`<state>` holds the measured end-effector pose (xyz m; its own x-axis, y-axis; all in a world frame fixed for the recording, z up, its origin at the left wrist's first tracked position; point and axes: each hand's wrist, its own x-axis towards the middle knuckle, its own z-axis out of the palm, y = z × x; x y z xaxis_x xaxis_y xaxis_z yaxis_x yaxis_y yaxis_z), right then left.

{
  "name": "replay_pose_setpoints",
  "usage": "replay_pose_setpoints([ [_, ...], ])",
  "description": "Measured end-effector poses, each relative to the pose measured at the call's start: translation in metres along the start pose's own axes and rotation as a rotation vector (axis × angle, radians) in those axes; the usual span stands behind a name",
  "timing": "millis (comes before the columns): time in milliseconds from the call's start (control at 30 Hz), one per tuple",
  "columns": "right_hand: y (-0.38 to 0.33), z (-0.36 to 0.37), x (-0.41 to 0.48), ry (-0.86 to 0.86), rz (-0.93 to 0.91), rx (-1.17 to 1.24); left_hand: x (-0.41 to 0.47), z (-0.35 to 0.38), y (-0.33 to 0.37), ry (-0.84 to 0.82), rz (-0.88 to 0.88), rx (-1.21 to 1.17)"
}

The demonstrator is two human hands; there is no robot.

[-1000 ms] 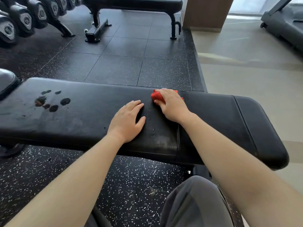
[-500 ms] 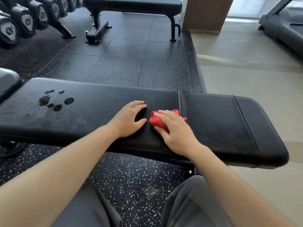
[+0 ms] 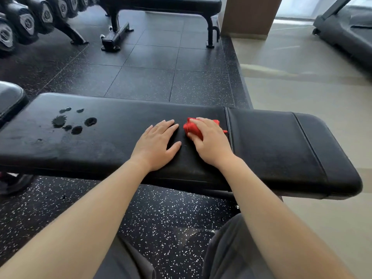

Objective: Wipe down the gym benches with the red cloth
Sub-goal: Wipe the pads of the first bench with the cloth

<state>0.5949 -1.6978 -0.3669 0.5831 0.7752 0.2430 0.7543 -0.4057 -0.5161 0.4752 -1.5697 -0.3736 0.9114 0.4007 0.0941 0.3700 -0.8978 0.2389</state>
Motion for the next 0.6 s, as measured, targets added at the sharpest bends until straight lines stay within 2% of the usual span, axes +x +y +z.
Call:
replay_pose_setpoints([
  [200, -0.002, -0.004, -0.036, 0.001, -0.042, -0.007, -0.001, -0.001, 0.0, 0.0, 0.003, -0.008],
  [433, 0.007, 0.008, 0.036, 0.024, 0.112, -0.072, -0.003, -0.003, 0.002, 0.014, -0.028, -0.021],
  [600, 0.003, 0.004, -0.01, 0.003, 0.0, -0.022, -0.004, -0.002, 0.0, 0.049, -0.064, -0.046],
])
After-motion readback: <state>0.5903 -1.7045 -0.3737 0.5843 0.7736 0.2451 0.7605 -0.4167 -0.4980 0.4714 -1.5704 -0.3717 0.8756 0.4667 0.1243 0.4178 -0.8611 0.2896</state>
